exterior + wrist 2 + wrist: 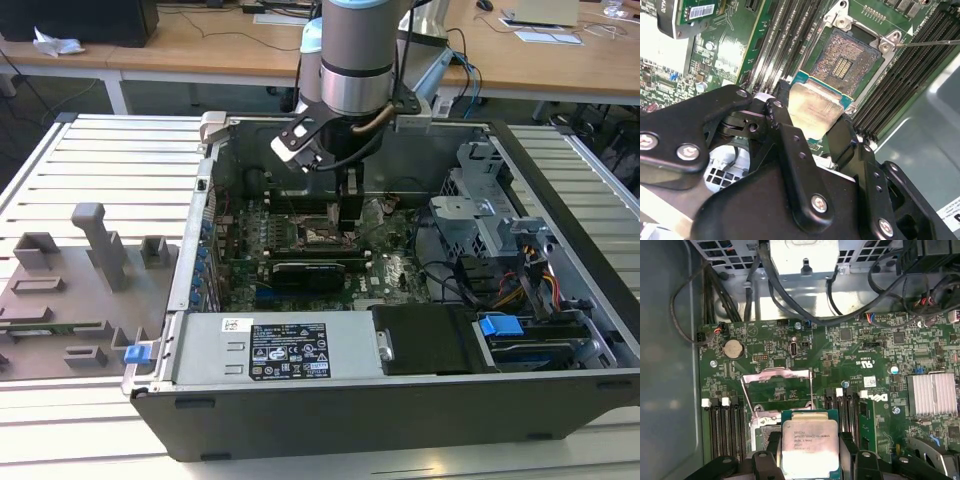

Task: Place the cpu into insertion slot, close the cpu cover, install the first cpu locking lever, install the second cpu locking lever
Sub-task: 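Place the cpu into insertion slot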

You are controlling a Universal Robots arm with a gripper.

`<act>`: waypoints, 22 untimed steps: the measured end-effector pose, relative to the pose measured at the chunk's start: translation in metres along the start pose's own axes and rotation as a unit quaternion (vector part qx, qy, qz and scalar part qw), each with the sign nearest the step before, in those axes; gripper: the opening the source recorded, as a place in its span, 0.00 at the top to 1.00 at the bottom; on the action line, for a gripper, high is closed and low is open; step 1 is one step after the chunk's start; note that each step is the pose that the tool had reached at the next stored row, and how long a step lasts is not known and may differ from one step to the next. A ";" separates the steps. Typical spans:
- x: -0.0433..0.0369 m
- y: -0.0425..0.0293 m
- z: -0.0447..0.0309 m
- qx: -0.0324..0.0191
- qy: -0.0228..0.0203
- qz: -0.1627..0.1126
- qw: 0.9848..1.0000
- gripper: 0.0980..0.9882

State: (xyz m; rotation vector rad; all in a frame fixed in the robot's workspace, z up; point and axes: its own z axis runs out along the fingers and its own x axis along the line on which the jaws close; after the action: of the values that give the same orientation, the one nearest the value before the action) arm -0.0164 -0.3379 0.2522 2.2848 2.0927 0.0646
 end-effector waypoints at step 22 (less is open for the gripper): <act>0.0000 -0.0001 0.0008 0.000 0.000 -0.009 1.000 0.50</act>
State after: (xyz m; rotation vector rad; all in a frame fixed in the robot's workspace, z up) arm -0.0164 -0.3379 0.2514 2.2658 2.1120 0.0635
